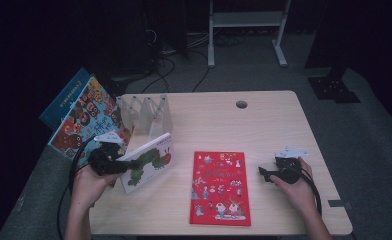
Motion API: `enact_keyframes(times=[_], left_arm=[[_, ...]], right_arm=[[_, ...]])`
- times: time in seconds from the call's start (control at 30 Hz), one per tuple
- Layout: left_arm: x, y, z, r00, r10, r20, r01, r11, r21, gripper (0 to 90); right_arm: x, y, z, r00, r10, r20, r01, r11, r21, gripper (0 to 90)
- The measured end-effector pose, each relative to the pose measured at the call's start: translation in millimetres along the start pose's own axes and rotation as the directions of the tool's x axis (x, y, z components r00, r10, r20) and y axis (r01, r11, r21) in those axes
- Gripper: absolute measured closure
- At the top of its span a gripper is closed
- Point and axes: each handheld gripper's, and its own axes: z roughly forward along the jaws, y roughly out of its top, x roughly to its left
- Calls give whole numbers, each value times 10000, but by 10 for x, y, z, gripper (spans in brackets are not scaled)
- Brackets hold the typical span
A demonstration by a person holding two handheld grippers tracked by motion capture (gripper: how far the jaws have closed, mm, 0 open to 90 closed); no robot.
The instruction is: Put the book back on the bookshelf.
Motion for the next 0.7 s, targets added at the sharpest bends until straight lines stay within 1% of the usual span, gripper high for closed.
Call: enact_keyframes(times=[0.23, 0.3, 0.33, 0.37, 0.4, 0.53, 0.7], left_arm=[[146, -111, -91, 9980, -510, -364, 504, 9986, -155, 757], [183, -125, -86, 9965, -609, -570, 595, 9979, -255, 757], [183, -125, -86, 9965, -609, -570, 595, 9979, -255, 757], [188, -114, -73, 9950, -590, -802, 560, 9977, -390, 757], [188, -114, -73, 9950, -590, -802, 560, 9977, -390, 757], [213, -66, -22, 9915, -635, -1138, 607, 9978, -275, 757], [258, -29, 57, 9852, -729, -1552, 699, 9972, -250, 757]], right_arm=[[-3, 0, 0, 10000, 31, 19, -31, 10000, 2, 191], [-3, 0, -1, 10000, 46, 22, -46, 10000, 7, 191], [-3, 0, -1, 10000, 46, 22, -46, 10000, 7, 191], [-3, 0, 0, 10000, 47, 26, -47, 10000, 3, 191], [-3, 0, 0, 10000, 47, 26, -47, 10000, 3, 191], [-3, 0, 0, 10000, 51, 28, -51, 10000, 5, 191], [-4, 0, 0, 10000, 47, 30, -47, 10000, 2, 190]])
